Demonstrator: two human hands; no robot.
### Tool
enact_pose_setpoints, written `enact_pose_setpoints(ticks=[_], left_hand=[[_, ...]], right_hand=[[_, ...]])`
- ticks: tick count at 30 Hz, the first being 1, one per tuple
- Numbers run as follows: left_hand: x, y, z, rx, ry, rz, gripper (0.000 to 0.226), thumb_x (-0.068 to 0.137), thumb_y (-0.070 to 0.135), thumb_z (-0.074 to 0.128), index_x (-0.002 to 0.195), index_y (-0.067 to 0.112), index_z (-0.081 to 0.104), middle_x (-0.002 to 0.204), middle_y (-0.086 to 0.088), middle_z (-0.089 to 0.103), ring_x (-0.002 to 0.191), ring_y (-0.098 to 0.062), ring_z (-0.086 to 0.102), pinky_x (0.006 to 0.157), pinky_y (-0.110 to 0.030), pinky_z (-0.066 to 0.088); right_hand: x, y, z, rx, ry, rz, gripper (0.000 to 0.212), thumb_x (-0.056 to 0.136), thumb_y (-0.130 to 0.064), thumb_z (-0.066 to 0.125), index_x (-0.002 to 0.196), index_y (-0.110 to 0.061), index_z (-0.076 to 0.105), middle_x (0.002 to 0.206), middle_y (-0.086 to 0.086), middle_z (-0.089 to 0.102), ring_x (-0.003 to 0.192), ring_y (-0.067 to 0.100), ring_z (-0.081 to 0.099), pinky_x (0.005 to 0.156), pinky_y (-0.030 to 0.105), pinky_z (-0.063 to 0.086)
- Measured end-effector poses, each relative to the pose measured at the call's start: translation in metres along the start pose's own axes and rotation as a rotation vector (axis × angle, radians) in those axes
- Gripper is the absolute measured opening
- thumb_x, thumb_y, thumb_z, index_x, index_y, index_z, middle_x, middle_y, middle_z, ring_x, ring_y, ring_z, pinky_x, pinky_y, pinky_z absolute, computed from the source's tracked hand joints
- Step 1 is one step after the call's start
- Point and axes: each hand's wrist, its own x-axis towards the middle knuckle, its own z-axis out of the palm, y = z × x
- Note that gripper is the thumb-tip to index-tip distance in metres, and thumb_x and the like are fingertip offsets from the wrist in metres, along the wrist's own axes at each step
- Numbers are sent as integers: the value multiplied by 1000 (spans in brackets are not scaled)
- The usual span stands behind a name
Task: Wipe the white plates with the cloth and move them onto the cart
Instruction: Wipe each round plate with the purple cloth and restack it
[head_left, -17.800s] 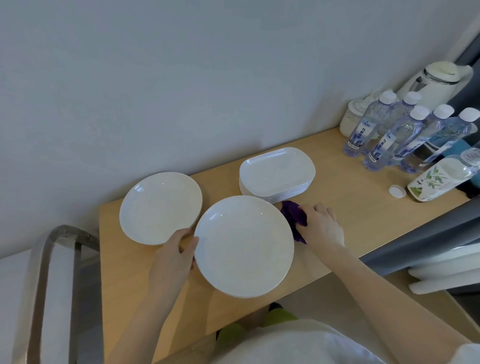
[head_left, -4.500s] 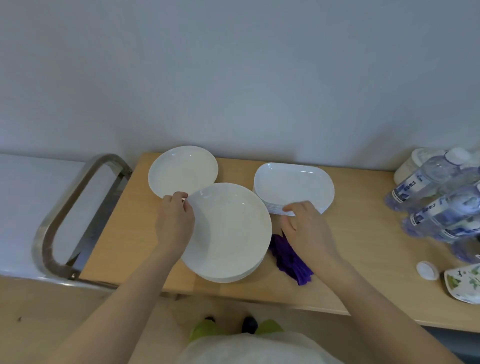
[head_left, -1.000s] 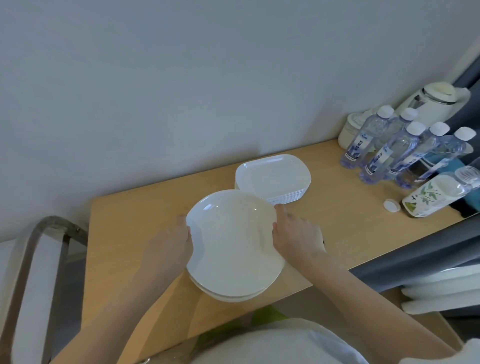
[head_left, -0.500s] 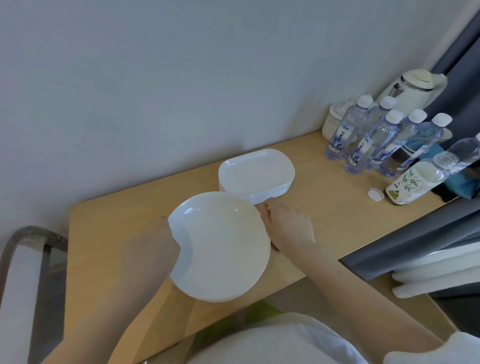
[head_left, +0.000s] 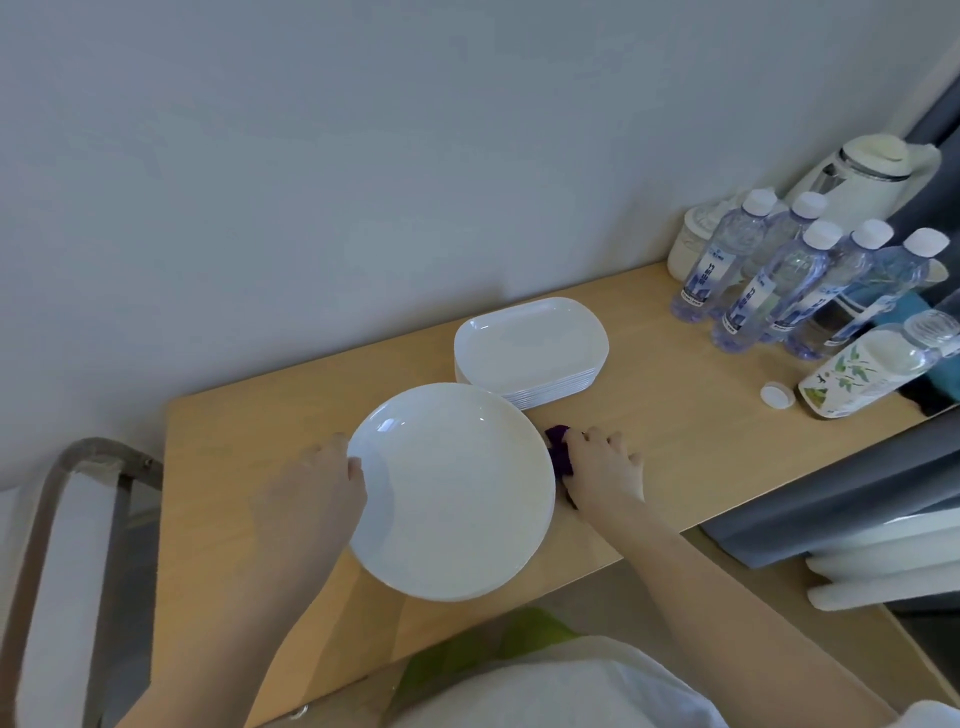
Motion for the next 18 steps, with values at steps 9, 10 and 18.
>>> enact_pose_setpoints(ticks=[9,10,18], left_hand=[[-4,-12,6,-288,44,40,28,95,12,40,115,18,58,114,6,55,78,-22,53,62,-31,37],[-3,-14,9,-321,49,60,29,94,10,40,115,18,58,115,7,54,78,-20,53,61,-31,36],[8,-21,11,-802,-115,59,26,96,16,45,113,30,60,109,18,57,99,0,52,73,-13,37]], right_hand=[[-32,-11,-104,648,335,-35,18,84,-20,50,102,-17,54,89,6,65,87,31,60,66,42,55],[-38,-20,-112,677,367,-78,19,84,-22,50,102,-19,54,90,5,65,87,30,60,66,42,55],[-61,-117,-78,615,214,-366,18,82,-23,51,98,-21,58,95,1,63,87,25,60,73,38,53]])
